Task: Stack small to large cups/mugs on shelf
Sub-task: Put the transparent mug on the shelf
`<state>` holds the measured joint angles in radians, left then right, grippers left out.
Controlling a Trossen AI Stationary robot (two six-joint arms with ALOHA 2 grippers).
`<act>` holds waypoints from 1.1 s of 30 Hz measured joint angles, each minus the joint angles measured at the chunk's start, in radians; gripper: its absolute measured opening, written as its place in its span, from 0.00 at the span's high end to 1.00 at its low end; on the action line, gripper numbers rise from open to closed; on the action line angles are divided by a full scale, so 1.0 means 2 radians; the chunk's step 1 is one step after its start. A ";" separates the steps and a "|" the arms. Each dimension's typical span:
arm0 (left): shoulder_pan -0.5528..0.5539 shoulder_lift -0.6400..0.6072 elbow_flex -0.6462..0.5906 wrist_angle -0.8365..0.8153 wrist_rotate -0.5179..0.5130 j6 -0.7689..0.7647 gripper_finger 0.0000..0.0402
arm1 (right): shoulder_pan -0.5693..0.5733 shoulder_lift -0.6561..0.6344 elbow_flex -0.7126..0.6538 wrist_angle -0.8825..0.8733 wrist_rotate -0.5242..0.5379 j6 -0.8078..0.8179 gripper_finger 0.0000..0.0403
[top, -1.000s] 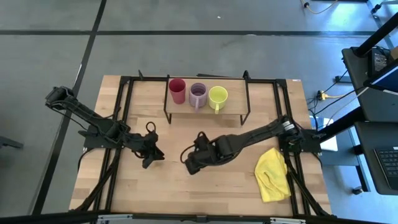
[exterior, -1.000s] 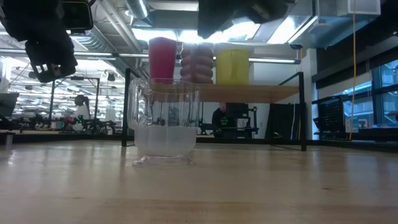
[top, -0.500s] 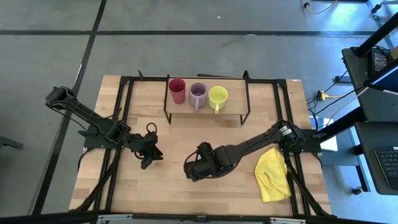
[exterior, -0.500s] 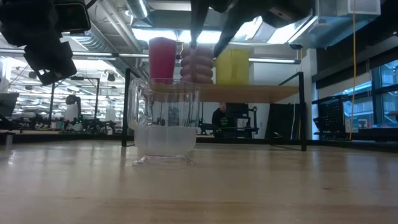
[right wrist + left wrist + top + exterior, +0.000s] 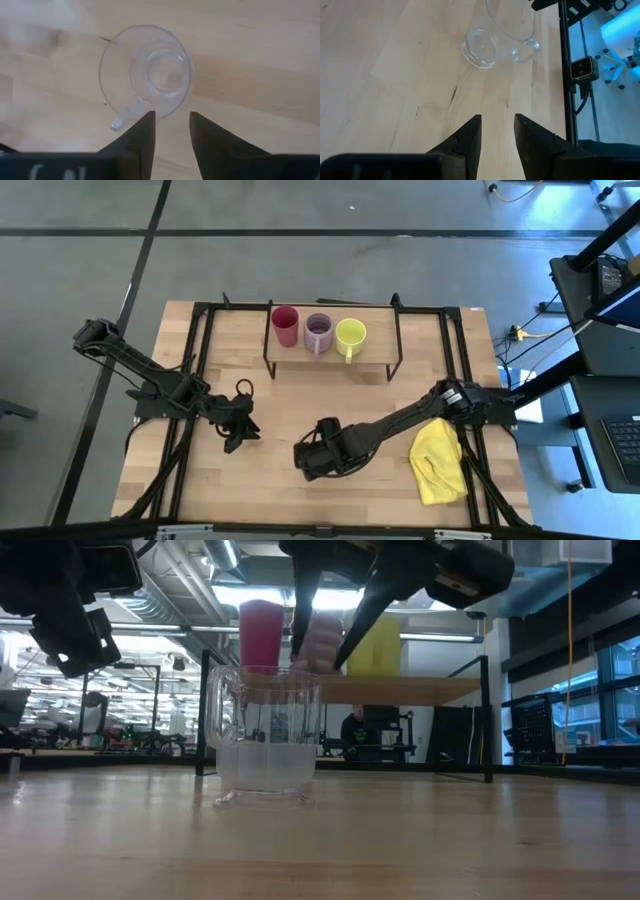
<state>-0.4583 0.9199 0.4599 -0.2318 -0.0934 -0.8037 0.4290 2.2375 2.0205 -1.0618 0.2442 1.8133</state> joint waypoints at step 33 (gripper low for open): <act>0.000 0.000 0.000 -0.009 0.001 0.011 0.73 | 0.000 0.021 0.000 0.006 0.012 -0.008 0.95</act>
<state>-0.4583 0.9199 0.4599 -0.2503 -0.0914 -0.7815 0.4286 2.2803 2.0205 -1.0496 0.2673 1.7973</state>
